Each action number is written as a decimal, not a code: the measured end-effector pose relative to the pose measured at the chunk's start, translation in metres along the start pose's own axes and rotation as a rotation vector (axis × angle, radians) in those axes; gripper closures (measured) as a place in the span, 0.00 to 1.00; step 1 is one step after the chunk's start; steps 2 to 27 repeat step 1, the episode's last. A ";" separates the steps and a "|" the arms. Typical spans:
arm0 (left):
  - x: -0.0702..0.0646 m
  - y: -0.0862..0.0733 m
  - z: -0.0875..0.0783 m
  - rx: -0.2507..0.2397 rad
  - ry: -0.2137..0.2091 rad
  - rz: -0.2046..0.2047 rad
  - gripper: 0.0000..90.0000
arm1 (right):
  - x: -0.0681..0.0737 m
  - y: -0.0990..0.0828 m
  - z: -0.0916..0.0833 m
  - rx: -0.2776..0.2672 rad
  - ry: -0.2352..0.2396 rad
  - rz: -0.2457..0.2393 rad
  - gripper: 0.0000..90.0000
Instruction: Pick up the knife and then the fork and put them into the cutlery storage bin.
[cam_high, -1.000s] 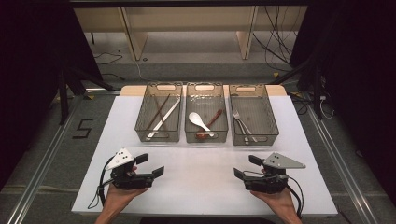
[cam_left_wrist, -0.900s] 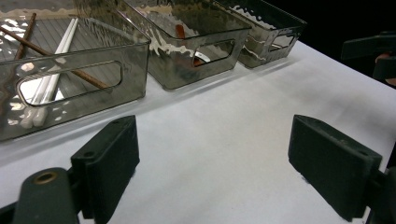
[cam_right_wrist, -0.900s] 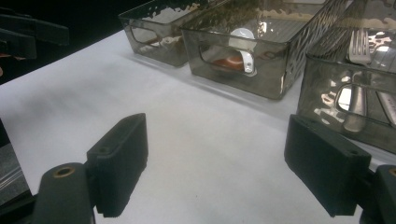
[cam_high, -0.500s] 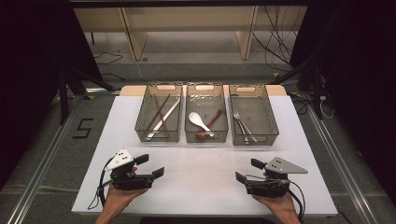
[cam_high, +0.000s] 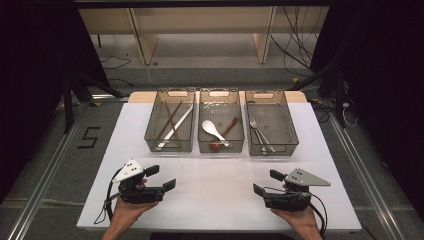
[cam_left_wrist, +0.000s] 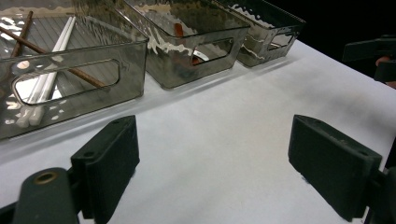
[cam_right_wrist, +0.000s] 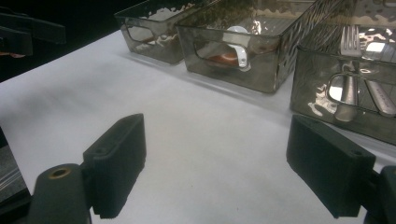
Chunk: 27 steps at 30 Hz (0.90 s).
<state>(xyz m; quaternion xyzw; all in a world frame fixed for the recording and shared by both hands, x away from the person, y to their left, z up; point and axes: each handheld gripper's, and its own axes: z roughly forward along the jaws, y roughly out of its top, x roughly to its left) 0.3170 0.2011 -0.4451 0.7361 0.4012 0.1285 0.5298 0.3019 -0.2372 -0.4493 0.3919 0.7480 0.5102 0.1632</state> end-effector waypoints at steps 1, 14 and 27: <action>0.000 0.000 0.000 -0.002 0.002 -0.004 0.18 | 0.000 0.000 0.000 -0.001 -0.001 0.000 0.23; 0.000 0.000 0.000 -0.002 0.002 -0.004 0.18 | 0.000 0.000 0.000 -0.001 -0.001 0.000 0.23; 0.000 0.000 0.000 -0.002 0.002 -0.004 0.18 | 0.000 0.000 0.000 -0.001 -0.001 0.000 0.23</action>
